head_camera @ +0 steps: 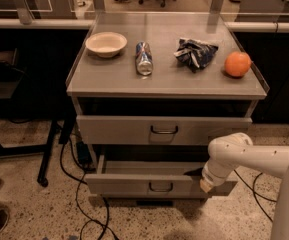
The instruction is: Close middle drawer
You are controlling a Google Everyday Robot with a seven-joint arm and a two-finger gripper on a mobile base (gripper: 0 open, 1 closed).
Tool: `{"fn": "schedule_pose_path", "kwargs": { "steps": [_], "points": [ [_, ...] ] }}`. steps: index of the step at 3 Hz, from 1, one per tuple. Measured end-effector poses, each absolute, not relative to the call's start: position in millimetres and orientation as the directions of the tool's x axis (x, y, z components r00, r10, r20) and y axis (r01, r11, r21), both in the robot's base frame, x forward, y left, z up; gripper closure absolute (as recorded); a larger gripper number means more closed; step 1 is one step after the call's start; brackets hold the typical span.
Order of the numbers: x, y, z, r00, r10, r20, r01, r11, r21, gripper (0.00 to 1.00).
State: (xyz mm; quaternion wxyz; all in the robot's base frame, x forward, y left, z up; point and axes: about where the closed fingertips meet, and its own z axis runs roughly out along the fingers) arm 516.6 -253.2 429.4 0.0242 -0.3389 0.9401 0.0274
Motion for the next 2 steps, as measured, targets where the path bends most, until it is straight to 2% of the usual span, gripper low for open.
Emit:
{"fn": "schedule_pose_path", "kwargs": {
  "steps": [2],
  "points": [
    [529,-257,429,-0.794,-0.603,-0.077,-0.606,0.796,0.021,1.0]
  ]
}}
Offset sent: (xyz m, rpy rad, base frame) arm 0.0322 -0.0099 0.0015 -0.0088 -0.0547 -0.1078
